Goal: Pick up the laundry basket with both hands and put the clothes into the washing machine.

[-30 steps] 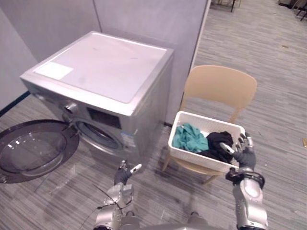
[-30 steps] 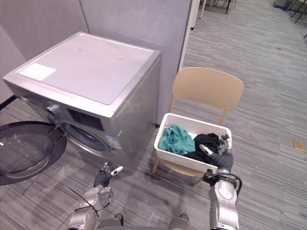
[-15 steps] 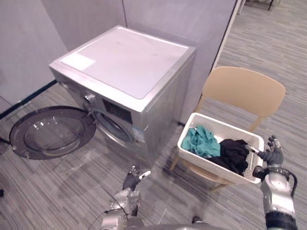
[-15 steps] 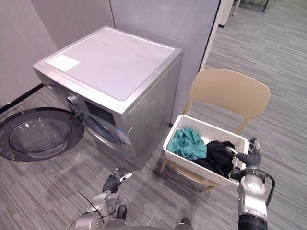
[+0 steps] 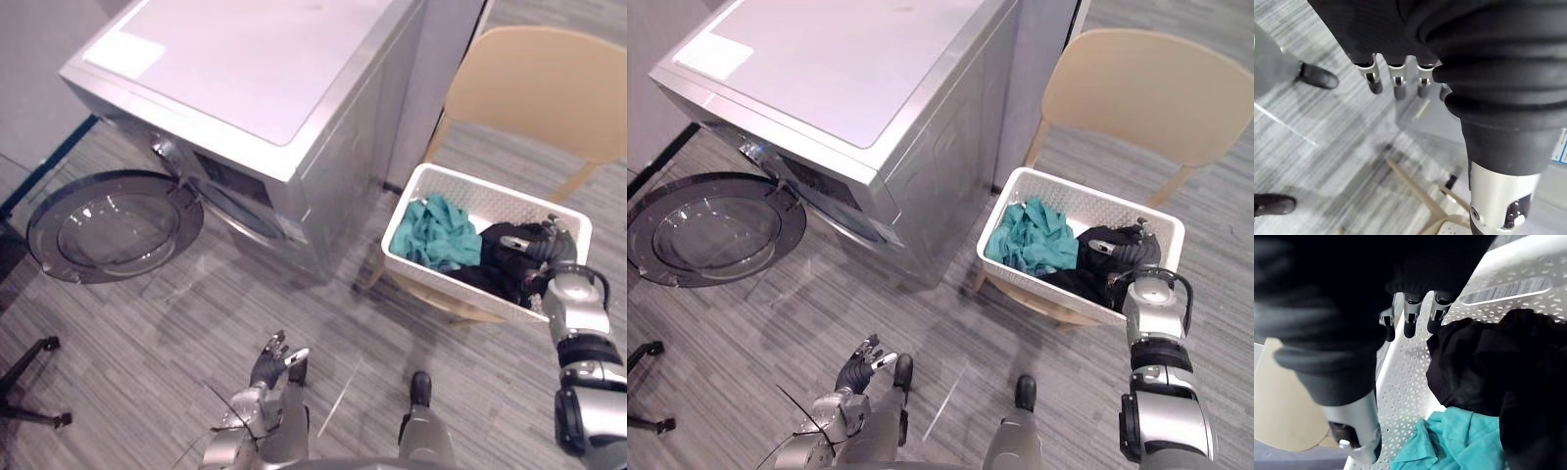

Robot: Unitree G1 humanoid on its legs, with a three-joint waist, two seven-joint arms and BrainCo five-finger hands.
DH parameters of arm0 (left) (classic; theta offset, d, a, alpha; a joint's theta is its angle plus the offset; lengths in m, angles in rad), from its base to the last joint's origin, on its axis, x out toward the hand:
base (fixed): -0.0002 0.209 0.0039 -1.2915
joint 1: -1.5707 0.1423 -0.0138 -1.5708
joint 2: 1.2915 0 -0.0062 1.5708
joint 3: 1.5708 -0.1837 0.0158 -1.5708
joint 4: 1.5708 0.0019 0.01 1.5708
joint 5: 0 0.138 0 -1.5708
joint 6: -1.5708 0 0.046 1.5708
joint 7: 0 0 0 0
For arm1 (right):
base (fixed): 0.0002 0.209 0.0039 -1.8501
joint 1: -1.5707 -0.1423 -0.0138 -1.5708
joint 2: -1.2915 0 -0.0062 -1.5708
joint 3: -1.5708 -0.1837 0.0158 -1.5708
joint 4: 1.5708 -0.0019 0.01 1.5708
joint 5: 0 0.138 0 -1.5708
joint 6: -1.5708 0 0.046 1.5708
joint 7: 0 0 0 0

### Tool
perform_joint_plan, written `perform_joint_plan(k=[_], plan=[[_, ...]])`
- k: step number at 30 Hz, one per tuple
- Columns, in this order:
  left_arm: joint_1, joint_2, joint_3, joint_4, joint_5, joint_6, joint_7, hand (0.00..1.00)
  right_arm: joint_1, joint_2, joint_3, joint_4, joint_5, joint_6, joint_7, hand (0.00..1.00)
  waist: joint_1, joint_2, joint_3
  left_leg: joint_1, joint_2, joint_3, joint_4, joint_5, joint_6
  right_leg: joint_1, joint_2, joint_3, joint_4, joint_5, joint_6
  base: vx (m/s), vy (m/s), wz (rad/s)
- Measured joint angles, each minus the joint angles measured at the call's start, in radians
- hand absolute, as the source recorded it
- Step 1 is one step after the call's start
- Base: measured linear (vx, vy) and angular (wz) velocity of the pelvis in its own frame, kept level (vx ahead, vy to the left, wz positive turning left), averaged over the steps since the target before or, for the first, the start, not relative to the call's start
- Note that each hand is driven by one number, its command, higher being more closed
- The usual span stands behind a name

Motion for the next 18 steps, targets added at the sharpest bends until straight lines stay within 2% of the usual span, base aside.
perform_joint_plan(k=[4,10,18], plan=[[-0.002,-0.001,0.001,-0.001,-0.011,0.0,0.019,0.0,-0.078,0.001,0.049,0.033,0.0,0.012,0.001,0.0,0.002,-0.002,0.048,-0.022,0.0,-0.002,0.007,0.0,0.0,-0.02,0.0,-0.002,0.002,0.006,-0.001,0.0,0.0,0.0],[-0.008,-0.001,0.009,-0.026,-0.044,0.0,0.039,0.0,-0.158,0.002,0.057,0.076,0.007,0.013,-0.003,0.0,0.003,-0.004,0.12,-0.053,-0.002,-0.016,0.035,-0.001,0.0,-0.037,-0.001,-0.009,0.023,0.006,-0.001,-0.03,-0.009,0.05],[-0.023,-0.001,0.021,-0.042,-0.068,-0.002,0.045,0.0,-0.24,0.002,0.088,0.177,0.036,0.017,-0.01,0.0,0.035,-0.016,0.166,-0.154,-0.002,-0.049,0.084,-0.001,0.0,-0.102,0.004,-0.034,0.037,0.01,-0.007,-0.05,-0.018,0.09]])
